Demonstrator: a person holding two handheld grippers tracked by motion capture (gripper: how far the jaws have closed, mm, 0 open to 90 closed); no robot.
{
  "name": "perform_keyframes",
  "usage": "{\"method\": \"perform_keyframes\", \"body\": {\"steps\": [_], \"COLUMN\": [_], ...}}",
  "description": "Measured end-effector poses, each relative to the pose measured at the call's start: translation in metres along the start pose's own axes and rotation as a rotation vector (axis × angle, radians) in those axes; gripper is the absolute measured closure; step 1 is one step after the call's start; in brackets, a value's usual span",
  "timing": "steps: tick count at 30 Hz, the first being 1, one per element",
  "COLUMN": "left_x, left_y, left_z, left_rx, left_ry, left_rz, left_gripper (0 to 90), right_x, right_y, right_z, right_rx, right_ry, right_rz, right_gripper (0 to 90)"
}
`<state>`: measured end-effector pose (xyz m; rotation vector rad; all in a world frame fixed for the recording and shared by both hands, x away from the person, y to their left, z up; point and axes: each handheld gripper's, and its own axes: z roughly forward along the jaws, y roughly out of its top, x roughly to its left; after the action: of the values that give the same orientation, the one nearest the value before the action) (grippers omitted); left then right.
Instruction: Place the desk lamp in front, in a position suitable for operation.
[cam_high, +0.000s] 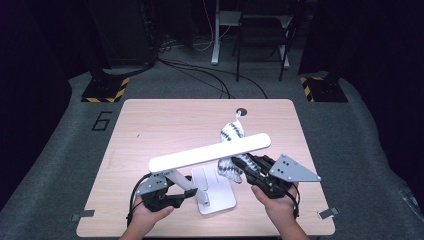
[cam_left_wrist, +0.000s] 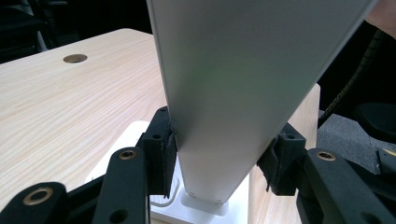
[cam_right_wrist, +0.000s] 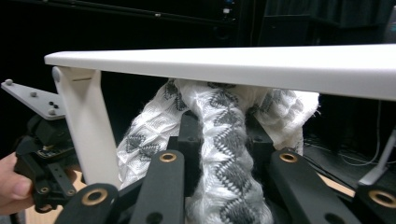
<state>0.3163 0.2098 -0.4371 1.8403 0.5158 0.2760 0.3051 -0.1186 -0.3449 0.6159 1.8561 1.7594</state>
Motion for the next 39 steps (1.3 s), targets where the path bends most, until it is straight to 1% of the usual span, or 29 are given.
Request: {"method": "perform_keyframes", "body": {"steps": [3,7,8,11,13,17,22,25,27,28,33,35,36,39], "left_x": [0.0,0.0,0.0,0.0,0.0,0.0,0.0,0.0,0.0,0.0,0.001,0.001,0.001,0.0], "left_y": [0.0,0.0,0.0,0.0,0.0,0.0,0.0,0.0,0.0,0.0,0.0,0.0,0.0,0.0], "left_z": [0.0,0.0,0.0,0.0,0.0,0.0,0.0,0.0,0.0,0.0,0.0,0.0,0.0,0.0], "left_rx": [0.0,-0.001,-0.001,-0.002,-0.002,-0.002,-0.001,0.0,0.0,-0.001,0.001,0.0,0.0,0.001], "left_ry": [0.0,0.001,0.001,0.0,0.001,0.0,0.0,0.0,0.0,0.0,-0.002,-0.002,-0.002,0.0], "left_rz": [0.001,0.002,0.002,0.001,0.006,0.0,0.0,0.001,0.001,0.001,-0.001,-0.002,-0.002,-0.001], "left_gripper": [52.7,52.7,52.7,52.7,52.7,52.7,52.7,52.7,52.7,52.7,52.7,52.7,52.7,52.7], "right_x": [0.003,0.0,-0.002,-0.009,-0.014,-0.026,-0.034,-0.038,-0.039,-0.04,-0.037,-0.036,-0.033,-0.028], "right_y": [0.0,0.0,0.0,0.0,0.0,0.0,0.0,0.0,0.0,-0.001,0.0,0.0,0.0,0.001], "right_z": [0.004,0.001,-0.002,-0.009,-0.016,-0.029,-0.04,-0.044,-0.046,-0.046,-0.044,-0.042,-0.04,-0.035], "right_rx": [0.003,0.005,0.006,0.001,-0.002,-0.015,-0.022,-0.026,-0.026,-0.027,-0.03,-0.028,-0.026,-0.015], "right_ry": [0.012,0.01,0.001,-0.017,-0.035,-0.075,-0.113,-0.126,-0.129,-0.128,-0.123,-0.108,-0.103,-0.089], "right_rz": [-0.009,0.002,-0.001,0.013,0.023,0.032,0.047,0.041,0.05,0.043,0.056,0.046,0.052,0.045], "right_gripper": [73.9,73.8,73.8,73.8,73.8,73.8,73.8,73.8,73.7,73.7,73.7,73.7,73.6,73.6]}}
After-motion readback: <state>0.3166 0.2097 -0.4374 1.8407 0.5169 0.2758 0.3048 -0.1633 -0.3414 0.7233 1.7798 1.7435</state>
